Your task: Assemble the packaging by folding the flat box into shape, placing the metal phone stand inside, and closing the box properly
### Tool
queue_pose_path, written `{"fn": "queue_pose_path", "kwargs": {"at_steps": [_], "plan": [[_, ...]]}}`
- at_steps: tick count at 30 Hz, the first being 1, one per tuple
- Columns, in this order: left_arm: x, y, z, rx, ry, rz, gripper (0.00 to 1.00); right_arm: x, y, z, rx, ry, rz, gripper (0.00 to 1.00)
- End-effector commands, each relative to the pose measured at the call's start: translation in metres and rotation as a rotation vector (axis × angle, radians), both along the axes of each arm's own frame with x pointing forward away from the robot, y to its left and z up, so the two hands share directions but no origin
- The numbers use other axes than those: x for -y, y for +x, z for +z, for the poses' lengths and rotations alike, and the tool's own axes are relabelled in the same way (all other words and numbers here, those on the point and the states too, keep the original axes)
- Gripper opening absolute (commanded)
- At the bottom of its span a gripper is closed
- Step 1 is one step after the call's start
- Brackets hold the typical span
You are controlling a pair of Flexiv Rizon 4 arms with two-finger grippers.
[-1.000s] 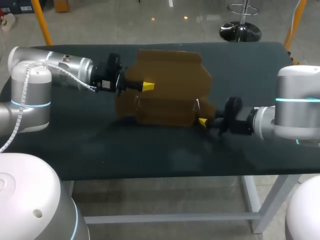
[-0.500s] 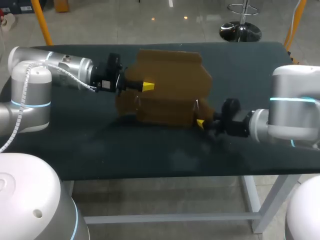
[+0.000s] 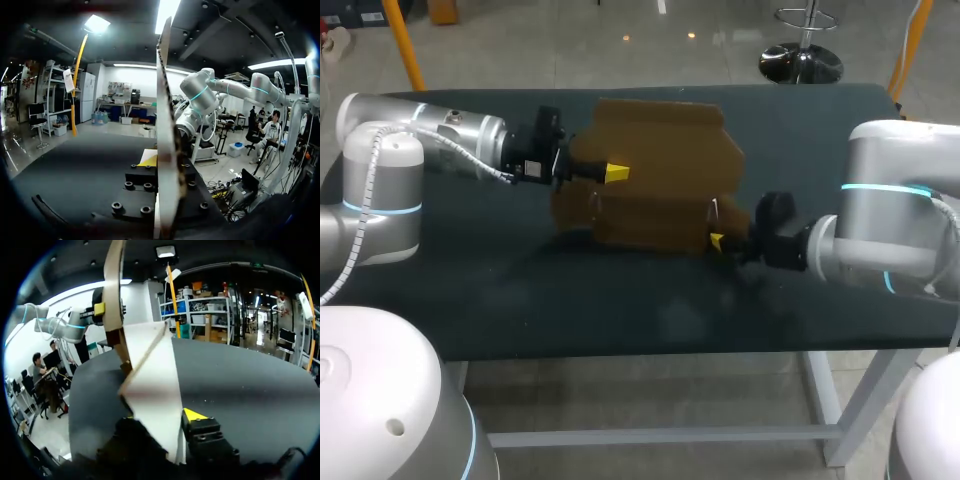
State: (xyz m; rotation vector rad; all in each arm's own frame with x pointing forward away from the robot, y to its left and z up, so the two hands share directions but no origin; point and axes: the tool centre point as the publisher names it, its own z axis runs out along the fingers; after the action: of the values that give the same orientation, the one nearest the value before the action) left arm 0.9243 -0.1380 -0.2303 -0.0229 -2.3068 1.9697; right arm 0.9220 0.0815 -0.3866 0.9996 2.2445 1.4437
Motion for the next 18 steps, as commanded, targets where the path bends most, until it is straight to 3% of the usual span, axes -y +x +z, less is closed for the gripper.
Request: {"fn": "queue_pose_path", "kwargs": {"at_steps": [1, 10, 18], "plan": [[0.0019, 0.0006, -0.0031, 0.000, -0.001, -0.003, 0.00, -0.0096, -0.0096, 0.0000, 0.035, -0.013, -0.087, 0.42], [0.0019, 0.0006, -0.0031, 0.000, -0.001, -0.003, 0.00, -0.0101, -0.0162, -0.0065, 0.030, 0.011, -0.183, 0.41], [0.0019, 0.0006, -0.0031, 0.000, -0.001, -0.003, 0.00, -0.0118, -0.0164, -0.0077, 0.037, -0.029, -0.264, 0.44]]}}
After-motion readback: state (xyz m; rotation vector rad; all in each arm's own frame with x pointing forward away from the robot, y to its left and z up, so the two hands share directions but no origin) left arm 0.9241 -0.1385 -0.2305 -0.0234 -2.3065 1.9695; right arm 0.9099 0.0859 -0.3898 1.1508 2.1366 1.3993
